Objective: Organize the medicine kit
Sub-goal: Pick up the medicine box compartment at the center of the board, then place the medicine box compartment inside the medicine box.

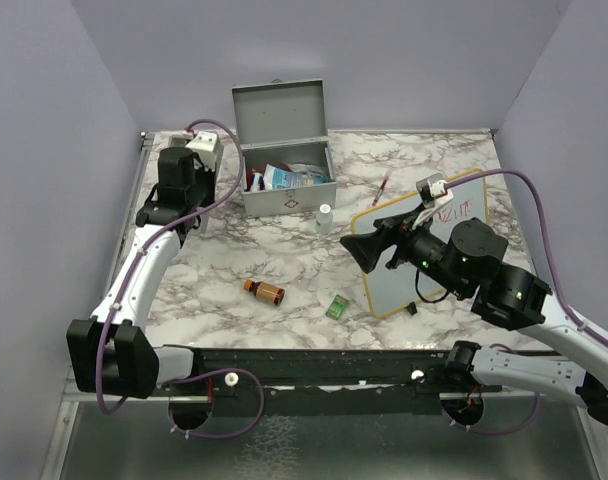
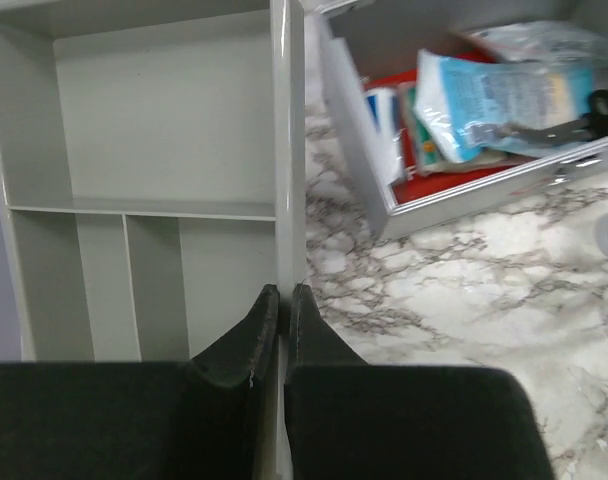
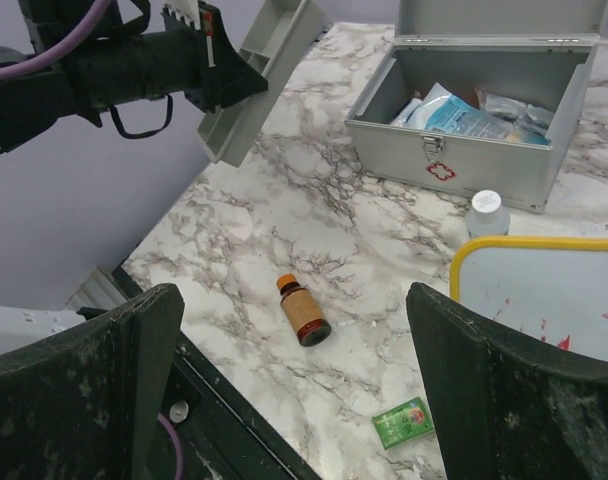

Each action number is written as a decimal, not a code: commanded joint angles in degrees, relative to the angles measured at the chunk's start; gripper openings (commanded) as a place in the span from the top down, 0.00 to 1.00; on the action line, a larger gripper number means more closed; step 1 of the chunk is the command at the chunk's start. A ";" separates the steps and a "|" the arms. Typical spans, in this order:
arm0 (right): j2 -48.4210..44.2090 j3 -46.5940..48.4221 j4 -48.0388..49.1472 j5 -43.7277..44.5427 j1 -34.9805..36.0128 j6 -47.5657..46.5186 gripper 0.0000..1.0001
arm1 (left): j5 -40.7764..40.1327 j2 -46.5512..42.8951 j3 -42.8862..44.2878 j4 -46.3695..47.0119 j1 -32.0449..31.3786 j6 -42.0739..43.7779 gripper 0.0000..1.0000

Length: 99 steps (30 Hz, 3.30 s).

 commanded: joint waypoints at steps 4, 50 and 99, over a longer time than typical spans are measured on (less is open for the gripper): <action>-1.46 1.32 -0.81 4.76 -0.29 0.27 0.00 | 17.73 0.75 7.35 3.47 -5.08 17.22 1.00; -1.69 2.53 -0.62 15.23 -0.29 0.44 0.00 | 26.59 29.48 17.45 8.44 -16.02 54.72 1.00; -1.30 2.67 -0.73 14.34 -0.29 1.73 0.00 | 12.30 24.97 11.76 15.31 -19.92 57.09 1.00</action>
